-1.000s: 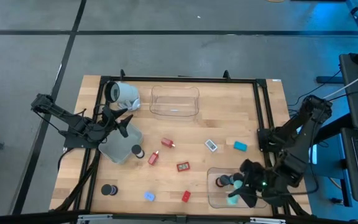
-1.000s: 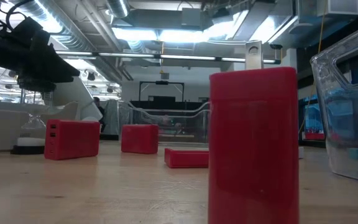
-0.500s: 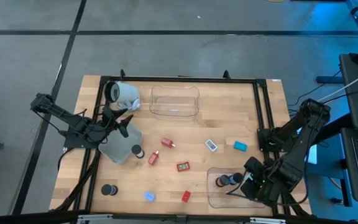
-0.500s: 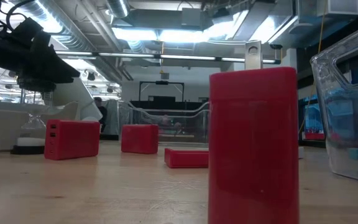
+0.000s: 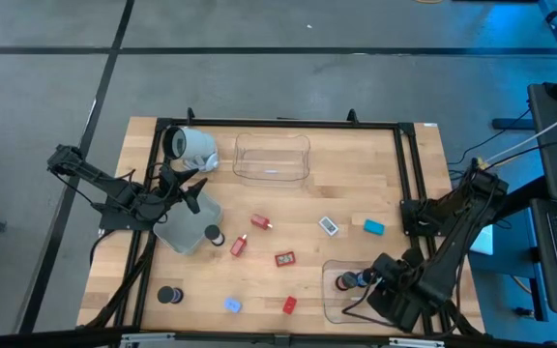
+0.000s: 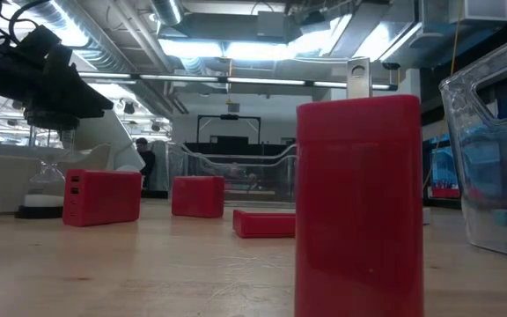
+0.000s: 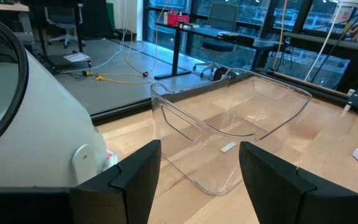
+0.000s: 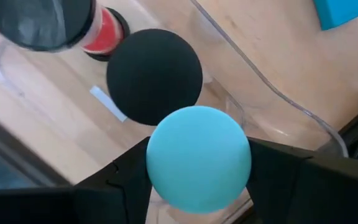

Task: Pick & Place Office items
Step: Put the light green hourglass into the bottom transparent bin

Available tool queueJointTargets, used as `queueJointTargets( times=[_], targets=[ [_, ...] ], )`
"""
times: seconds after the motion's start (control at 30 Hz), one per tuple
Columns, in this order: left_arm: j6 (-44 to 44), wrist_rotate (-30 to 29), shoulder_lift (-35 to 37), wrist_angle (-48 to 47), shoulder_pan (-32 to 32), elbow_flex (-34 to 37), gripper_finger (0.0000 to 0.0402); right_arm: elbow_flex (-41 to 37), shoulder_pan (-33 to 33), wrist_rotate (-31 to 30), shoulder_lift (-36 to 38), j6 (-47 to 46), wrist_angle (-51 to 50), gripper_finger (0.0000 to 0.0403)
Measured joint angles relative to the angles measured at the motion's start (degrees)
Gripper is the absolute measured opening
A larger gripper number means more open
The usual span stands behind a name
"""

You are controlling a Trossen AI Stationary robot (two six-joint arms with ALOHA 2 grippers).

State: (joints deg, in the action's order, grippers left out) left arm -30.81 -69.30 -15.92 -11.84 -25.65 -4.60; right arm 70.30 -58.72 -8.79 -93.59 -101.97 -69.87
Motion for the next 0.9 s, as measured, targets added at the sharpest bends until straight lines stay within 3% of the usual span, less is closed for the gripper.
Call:
queueJointTargets(
  times=[0.13, 0.43, 0.63, 0.9],
  targets=[
    [0.0, 0.0, 0.0, 0.0, 0.0, 0.0, 0.0214, 0.0, 0.0, -2.9, -1.3, 0.0, 0.0, 0.0218],
    [0.0, 0.0, 0.0, 0.0, 0.0, 0.0, 0.0214, 0.0, 0.0, -8.0, -1.7, -0.9, -1.1, 0.0201],
    [0.0, 0.0, 0.0, 0.0, 0.0, 0.0, 0.0214, 0.0, 0.0, -5.0, -1.7, -0.9, -1.1, 0.0230],
    [0.0, -0.1, 0.0, 0.0, 0.0, 0.0, 0.0214, 0.0, 0.0, -5.6, -1.7, -1.1, -1.1, 0.0206]
  ],
)
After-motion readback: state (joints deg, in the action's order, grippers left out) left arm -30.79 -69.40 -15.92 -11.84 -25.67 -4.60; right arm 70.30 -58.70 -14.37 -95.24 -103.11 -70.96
